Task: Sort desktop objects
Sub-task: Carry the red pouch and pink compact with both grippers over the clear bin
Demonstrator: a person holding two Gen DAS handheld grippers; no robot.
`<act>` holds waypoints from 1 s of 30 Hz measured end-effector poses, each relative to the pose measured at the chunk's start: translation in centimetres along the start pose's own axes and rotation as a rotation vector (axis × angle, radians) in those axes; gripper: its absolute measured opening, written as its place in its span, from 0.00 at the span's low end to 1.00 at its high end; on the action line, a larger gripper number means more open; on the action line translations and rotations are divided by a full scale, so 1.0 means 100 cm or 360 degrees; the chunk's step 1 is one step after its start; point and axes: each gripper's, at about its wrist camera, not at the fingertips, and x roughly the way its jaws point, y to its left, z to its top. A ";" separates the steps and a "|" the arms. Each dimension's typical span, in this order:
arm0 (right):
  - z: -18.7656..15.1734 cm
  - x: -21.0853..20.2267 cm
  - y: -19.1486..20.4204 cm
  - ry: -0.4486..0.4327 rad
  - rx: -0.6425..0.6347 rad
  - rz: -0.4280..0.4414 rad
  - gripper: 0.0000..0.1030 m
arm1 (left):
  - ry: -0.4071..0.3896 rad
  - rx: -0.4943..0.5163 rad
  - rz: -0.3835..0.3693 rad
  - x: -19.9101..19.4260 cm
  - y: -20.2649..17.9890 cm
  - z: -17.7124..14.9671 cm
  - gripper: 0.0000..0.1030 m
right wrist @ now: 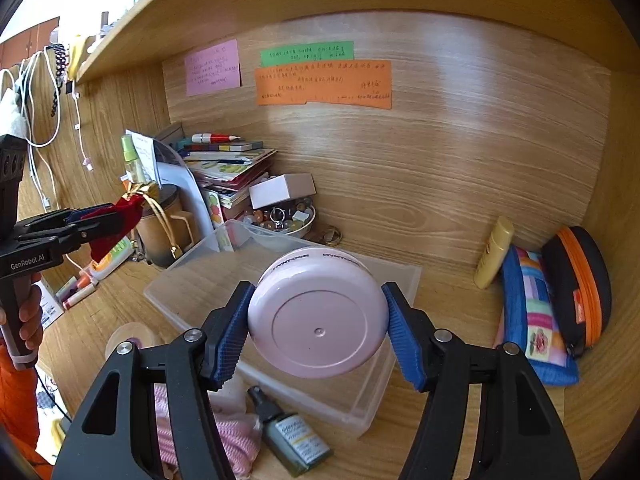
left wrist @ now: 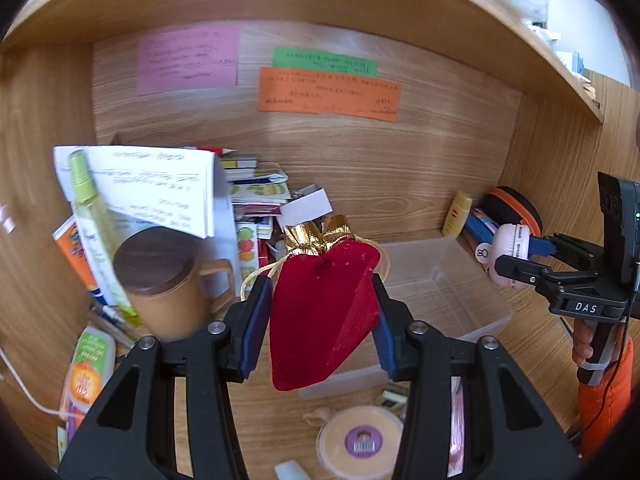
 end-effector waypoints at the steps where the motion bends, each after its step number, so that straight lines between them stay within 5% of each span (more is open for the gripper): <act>1: 0.001 0.003 -0.001 0.0009 -0.0001 0.0000 0.59 | 0.0012 0.0003 -0.0011 0.004 -0.001 0.002 0.44; 30: 0.002 0.109 -0.006 0.0464 -0.0176 0.0008 0.59 | 0.0489 0.0165 -0.0165 0.131 -0.025 0.001 0.44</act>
